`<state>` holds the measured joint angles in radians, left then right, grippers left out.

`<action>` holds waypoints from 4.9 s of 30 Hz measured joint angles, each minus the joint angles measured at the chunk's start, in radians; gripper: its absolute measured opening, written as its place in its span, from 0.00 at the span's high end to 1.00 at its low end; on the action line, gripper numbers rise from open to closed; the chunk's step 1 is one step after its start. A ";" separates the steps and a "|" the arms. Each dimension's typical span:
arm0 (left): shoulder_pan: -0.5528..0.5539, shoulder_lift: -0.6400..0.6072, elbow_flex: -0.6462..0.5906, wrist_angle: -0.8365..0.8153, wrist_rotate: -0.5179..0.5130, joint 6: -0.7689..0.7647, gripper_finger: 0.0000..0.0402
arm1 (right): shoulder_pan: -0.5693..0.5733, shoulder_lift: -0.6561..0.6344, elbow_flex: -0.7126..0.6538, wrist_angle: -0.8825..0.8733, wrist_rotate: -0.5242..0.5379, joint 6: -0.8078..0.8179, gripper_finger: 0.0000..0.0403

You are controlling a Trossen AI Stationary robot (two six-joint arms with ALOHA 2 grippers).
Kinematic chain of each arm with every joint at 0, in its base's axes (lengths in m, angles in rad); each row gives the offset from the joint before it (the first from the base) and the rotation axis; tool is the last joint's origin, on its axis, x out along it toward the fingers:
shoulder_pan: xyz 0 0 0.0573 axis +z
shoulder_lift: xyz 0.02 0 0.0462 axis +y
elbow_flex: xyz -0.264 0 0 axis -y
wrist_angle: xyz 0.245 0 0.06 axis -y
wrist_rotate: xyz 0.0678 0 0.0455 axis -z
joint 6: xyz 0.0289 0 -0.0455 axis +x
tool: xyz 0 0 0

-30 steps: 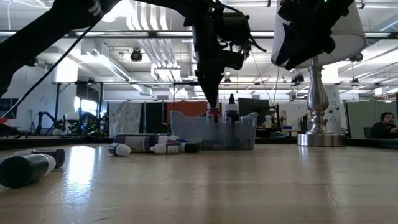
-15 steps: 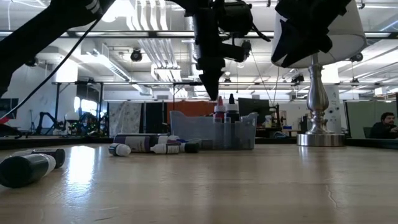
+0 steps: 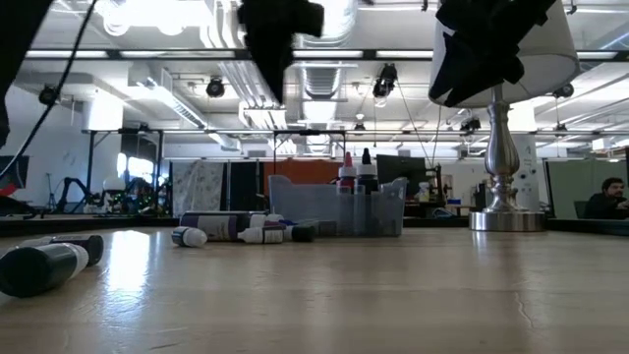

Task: Pick & Place food coloring
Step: Put the large blue food coloring bottle into the bin, then put the small green food coloring bottle into the bin, then put the small blue food coloring bottle into the bin

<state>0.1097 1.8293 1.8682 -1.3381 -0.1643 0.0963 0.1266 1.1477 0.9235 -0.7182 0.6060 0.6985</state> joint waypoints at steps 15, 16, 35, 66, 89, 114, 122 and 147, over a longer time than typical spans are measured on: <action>-0.050 -0.377 -0.955 0.862 0.034 0.096 0.63 | 0.000 0.038 -0.002 0.015 -0.099 -0.001 0.44; -0.044 -0.375 -0.967 0.860 0.034 0.104 0.63 | 0.000 0.048 -0.002 0.021 -0.112 -0.001 0.44; -0.001 -0.218 -1.001 0.958 0.033 0.163 0.63 | 0.000 0.137 -0.002 0.149 -0.144 -0.002 0.44; -0.198 -0.246 -0.956 0.973 0.032 -0.220 0.63 | 0.133 0.425 -0.001 0.437 -0.532 -0.187 0.44; -0.466 -0.594 -0.962 0.677 -0.329 -0.733 0.63 | 0.143 0.771 0.204 0.377 -0.455 -0.902 0.44; -0.629 -0.633 -0.975 0.475 -0.433 -1.082 0.63 | 0.044 0.732 0.299 0.327 -0.696 -0.612 0.87; -0.666 -0.633 -0.975 0.463 -0.482 -1.157 0.63 | -0.074 0.448 0.317 0.347 -0.352 -0.537 0.76; -0.672 -0.633 -1.007 0.469 -0.485 -1.188 0.63 | 0.003 0.508 0.392 0.118 -0.660 -0.641 0.55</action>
<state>-0.5621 1.1961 0.8608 -0.8692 -0.6493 -1.0917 0.1301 1.6553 1.3151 -0.6005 -0.0543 0.0574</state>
